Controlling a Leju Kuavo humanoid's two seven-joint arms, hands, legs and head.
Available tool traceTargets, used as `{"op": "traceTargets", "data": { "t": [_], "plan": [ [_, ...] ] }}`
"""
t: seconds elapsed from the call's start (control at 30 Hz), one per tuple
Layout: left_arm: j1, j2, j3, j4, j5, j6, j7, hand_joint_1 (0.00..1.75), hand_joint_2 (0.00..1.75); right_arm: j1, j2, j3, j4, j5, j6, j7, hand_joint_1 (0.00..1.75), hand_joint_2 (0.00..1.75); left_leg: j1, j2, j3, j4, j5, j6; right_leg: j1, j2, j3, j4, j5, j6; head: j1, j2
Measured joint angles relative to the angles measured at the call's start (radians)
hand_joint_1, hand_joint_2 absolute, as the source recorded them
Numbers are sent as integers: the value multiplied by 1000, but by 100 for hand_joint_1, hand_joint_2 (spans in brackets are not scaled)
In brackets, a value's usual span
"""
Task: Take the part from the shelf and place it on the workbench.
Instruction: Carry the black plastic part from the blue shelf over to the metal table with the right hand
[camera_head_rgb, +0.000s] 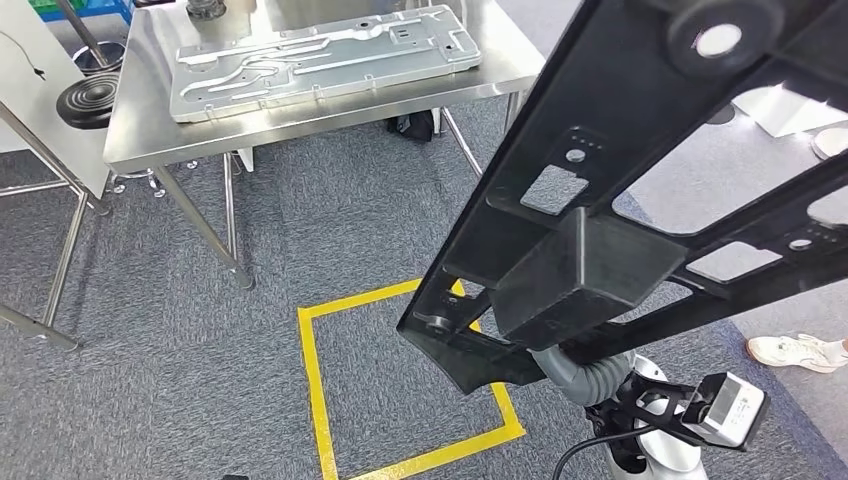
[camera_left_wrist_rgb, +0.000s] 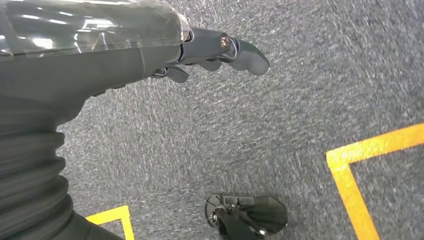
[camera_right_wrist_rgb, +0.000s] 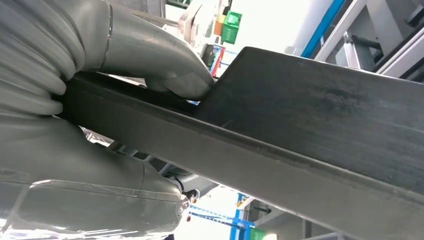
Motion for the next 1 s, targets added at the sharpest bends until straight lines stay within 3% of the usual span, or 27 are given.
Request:
{"op": "traceTargets", "data": {
  "t": [0.03,0.07,0.1,0.17,0.2,0.27,0.37,0.43,0.53,0.57,0.6,0.63,0.7,0.77,0.83,0.9,0.93,1.0],
  "plan": [
    [1,0,0,0,0,0,0,0,175,1,0,0,1,-1,0,-2,173,175,0,0,-33,56,-14,-1,2,1,3,0,-4,-2,0,0],
    [3,0,1,0,0,-1,0,0,175,2,0,0,2,-2,1,-4,173,175,0,0,-51,80,-10,-1,3,3,7,1,-8,-3,0,0],
    [4,1,1,0,0,-1,0,0,175,3,0,0,3,-2,0,-7,173,175,0,0,-48,61,17,2,4,5,13,2,-13,-2,0,0],
    [4,3,2,0,0,-2,0,0,175,5,0,0,3,-3,0,-10,173,175,-2,-1,4,-67,96,14,6,8,29,2,-25,2,0,0],
    [3,4,2,0,-1,-2,0,0,175,5,0,0,3,-3,0,-12,173,175,-5,-1,34,-133,121,21,8,9,36,2,-31,5,0,0],
    [2,7,3,0,-1,-4,0,0,175,6,0,0,3,-3,0,-14,173,175,-11,-1,65,-199,129,34,9,10,43,1,-37,16,0,0],
    [1,8,3,0,0,-5,0,0,175,8,0,0,2,-3,0,-15,173,175,-10,-4,79,-215,119,51,8,9,46,17,-36,37,0,0],
    [0,8,5,0,1,-5,0,0,175,4,0,1,2,-3,0,-15,173,175,-6,-5,99,-222,115,61,6,7,14,80,-61,48,0,0],
    [0,8,8,0,2,-5,-1,0,175,0,0,2,3,-3,1,-13,173,175,-5,-5,117,-223,99,66,2,7,-111,263,-123,59,0,0],
    [1,8,9,0,2,-5,-1,0,175,1,0,2,4,-3,1,-12,173,175,-5,-6,126,-223,91,64,0,6,-143,293,-124,59,0,0],
    [3,8,9,0,2,-5,-1,0,175,0,0,2,5,-3,1,-11,173,175,-4,-7,137,-223,82,62,-2,6,-157,286,-105,59,0,0],
    [4,8,10,0,2,-5,-1,0,175,0,0,2,6,-3,1,-10,173,175,-4,-8,152,-223,72,60,-3,5,-152,243,-69,58,0,0],
    [4,8,11,0,2,-5,-1,0,175,0,0,3,7,-4,2,-8,173,175,-3,-9,180,-222,50,53,-3,0,-119,113,25,52,0,0],
    [3,8,11,0,3,-4,-2,0,175,0,0,4,9,-4,3,-8,173,175,-5,-8,194,-223,33,40,3,-3,-101,42,67,40,0,0],
    [2,8,11,0,3,-4,-2,0,175,0,0,5,10,-4,3,-7,173,175,-6,-7,201,-221,31,26,6,0,-95,34,62,26,0,0],
    [1,8,11,0,3,-3,-3,0,175,0,1,5,10,-4,4,-7,173,175,-4,-7,189,-181,36,15,4,2,-79,26,58,14,0,0],
    [0,8,11,0,3,-3,-3,0,175,-1,1,5,10,-4,5,-7,173,175,-2,-7,166,-137,30,12,3,2,-69,22,54,8,0,0],
    [-1,8,11,0,3,-2,-3,0,175,-2,3,5,10,-4,8,-8,173,175,-1,-7,92,-19,-15,8,3,2,-56,18,43,-1,0,0]
  ]
}}
